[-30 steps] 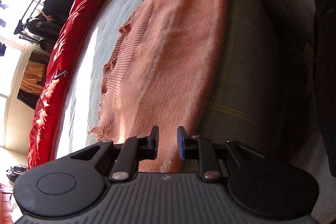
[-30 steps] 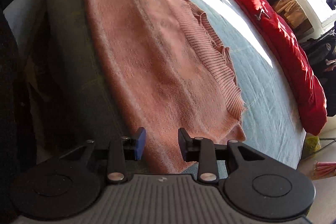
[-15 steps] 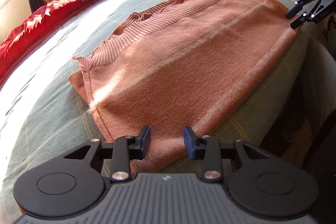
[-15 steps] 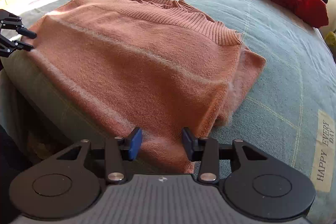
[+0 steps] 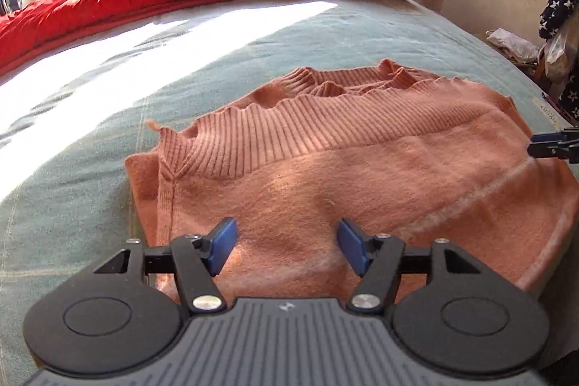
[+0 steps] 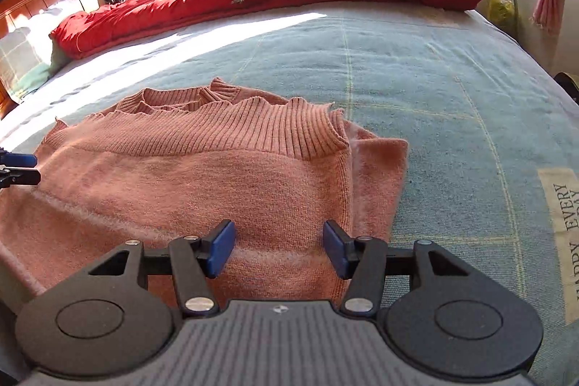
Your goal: Fold clothes
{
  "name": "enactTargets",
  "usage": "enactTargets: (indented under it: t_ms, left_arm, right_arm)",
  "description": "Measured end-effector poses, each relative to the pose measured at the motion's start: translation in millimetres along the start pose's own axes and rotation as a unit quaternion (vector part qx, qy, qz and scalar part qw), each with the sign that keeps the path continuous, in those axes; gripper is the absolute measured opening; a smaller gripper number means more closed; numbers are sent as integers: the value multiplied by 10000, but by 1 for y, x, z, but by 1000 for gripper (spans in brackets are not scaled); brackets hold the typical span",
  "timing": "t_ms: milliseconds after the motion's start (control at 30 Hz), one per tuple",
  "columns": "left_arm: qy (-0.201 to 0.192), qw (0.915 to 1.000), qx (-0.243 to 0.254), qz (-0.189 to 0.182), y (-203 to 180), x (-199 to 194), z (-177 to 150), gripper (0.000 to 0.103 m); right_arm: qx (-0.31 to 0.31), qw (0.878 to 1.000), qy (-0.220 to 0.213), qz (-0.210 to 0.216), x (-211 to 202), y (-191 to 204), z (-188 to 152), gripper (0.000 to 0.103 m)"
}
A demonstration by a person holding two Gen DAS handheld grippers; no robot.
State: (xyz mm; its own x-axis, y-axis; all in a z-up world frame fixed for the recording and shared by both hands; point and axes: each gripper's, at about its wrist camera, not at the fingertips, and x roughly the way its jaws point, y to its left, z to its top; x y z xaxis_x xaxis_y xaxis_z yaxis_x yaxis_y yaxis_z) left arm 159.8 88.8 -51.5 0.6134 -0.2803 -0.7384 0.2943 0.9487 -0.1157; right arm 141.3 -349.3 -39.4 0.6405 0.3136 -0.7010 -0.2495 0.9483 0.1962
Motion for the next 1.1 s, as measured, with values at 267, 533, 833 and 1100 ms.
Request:
enactTargets:
  t_ms: [267, 533, 833, 1100]
  left_arm:
    - [-502, 9953, -761, -322, 20, -16, 16, 72]
    - [-428, 9907, -1293, -66, 47, 32, 39, 72]
    - [-522, 9852, -1632, 63, 60, -5, 47, 72]
    - [-68, 9733, -2093, -945, 47, -37, -16, 77]
  right_arm:
    - [195, 9995, -258, 33, 11, 25, -12, 103]
    - [33, 9993, -269, -265, 18, 34, -16, 103]
    - [34, 9986, -269, -464, 21, 40, -17, 103]
    - [-18, 9980, -350, -533, 21, 43, -19, 103]
